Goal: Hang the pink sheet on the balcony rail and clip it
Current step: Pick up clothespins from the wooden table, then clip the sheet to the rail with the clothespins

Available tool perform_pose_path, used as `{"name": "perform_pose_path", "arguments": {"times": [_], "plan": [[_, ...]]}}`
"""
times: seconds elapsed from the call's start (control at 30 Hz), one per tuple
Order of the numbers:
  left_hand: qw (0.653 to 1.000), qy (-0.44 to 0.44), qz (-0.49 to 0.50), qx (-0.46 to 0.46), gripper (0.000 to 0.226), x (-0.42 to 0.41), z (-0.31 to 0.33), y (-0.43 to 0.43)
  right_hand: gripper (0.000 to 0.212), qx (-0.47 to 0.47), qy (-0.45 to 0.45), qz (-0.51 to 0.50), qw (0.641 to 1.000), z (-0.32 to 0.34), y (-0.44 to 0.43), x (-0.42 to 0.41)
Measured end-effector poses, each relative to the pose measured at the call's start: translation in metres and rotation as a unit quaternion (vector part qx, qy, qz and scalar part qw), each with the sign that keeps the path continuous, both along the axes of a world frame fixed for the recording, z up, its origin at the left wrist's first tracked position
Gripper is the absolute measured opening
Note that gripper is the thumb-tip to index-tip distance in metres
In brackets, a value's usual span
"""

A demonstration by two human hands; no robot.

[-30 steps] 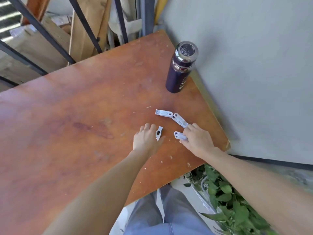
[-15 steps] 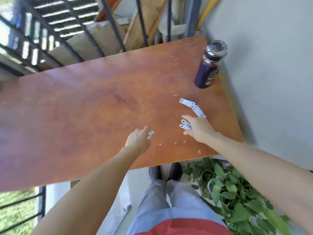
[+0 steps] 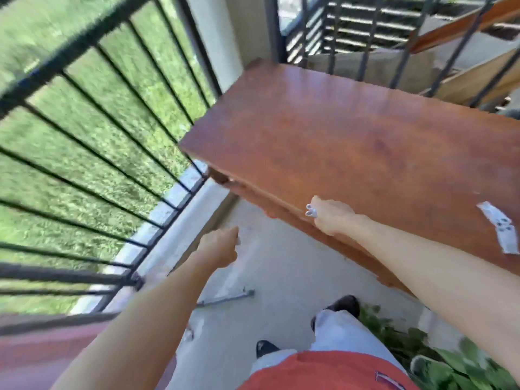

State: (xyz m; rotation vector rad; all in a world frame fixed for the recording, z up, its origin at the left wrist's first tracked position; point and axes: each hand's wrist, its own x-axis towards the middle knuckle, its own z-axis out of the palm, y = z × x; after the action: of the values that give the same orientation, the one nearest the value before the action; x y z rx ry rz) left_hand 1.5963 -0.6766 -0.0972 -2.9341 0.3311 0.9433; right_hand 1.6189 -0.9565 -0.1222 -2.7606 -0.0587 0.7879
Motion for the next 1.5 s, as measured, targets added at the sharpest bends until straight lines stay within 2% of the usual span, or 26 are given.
{"name": "perform_pose_path", "arguments": {"times": [0.1,0.2,0.27,0.37,0.47,0.63,0.73,0.8,0.9,1.0,1.2,1.27,1.43,1.5], "plan": [[0.998,-0.018,0.062,0.011,0.025,-0.051,0.016,0.079,0.021,0.014,-0.021,0.074,0.997,0.006,0.089,-0.009],[0.990,-0.093,0.097,0.044,0.021,-0.087,0.028,0.146,0.015,0.038,-0.041,0.150,0.987,0.018,0.170,-0.015],[0.984,-0.118,0.115,0.066,0.021,-0.104,0.044,0.180,0.025,0.050,-0.055,0.195,0.978,0.033,0.216,-0.020],[0.974,-0.149,0.145,0.085,0.026,-0.126,0.078,0.227,0.051,0.080,-0.072,0.240,0.965,0.055,0.280,-0.026],[0.960,-0.186,0.164,0.128,0.023,-0.148,0.117,0.271,0.048,0.104,-0.084,0.279,0.951,0.065,0.336,-0.029],[0.943,-0.235,0.133,0.193,0.032,-0.176,0.188,0.334,0.035,0.150,-0.117,0.336,0.923,0.075,0.424,-0.040],[0.928,-0.283,0.071,0.231,0.020,-0.174,0.224,0.357,0.029,0.193,-0.095,0.354,0.910,0.082,0.473,-0.045],[0.916,-0.304,0.012,0.260,0.020,-0.167,0.247,0.364,0.029,0.223,-0.088,0.368,0.898,0.094,0.499,-0.045],[0.902,-0.282,-0.036,0.325,0.020,-0.152,0.274,0.367,0.027,0.287,-0.082,0.386,0.873,0.116,0.533,-0.043],[0.905,-0.208,-0.031,0.370,0.022,-0.140,0.288,0.365,0.023,0.385,-0.058,0.382,0.838,0.123,0.555,-0.049],[0.908,-0.122,-0.022,0.400,0.024,-0.123,0.305,0.354,0.031,0.486,-0.044,0.351,0.799,0.123,0.572,-0.079],[0.911,-0.116,-0.017,0.395,0.023,-0.114,0.311,0.349,0.029,0.519,-0.061,0.321,0.790,0.128,0.578,-0.087],[0.912,-0.141,-0.025,0.385,0.021,-0.099,0.319,0.348,0.038,0.560,-0.069,0.246,0.788,0.136,0.589,-0.092],[0.907,-0.162,-0.032,0.388,0.019,-0.097,0.331,0.355,0.028,0.552,-0.035,0.232,0.800,0.131,0.587,-0.079]]}}
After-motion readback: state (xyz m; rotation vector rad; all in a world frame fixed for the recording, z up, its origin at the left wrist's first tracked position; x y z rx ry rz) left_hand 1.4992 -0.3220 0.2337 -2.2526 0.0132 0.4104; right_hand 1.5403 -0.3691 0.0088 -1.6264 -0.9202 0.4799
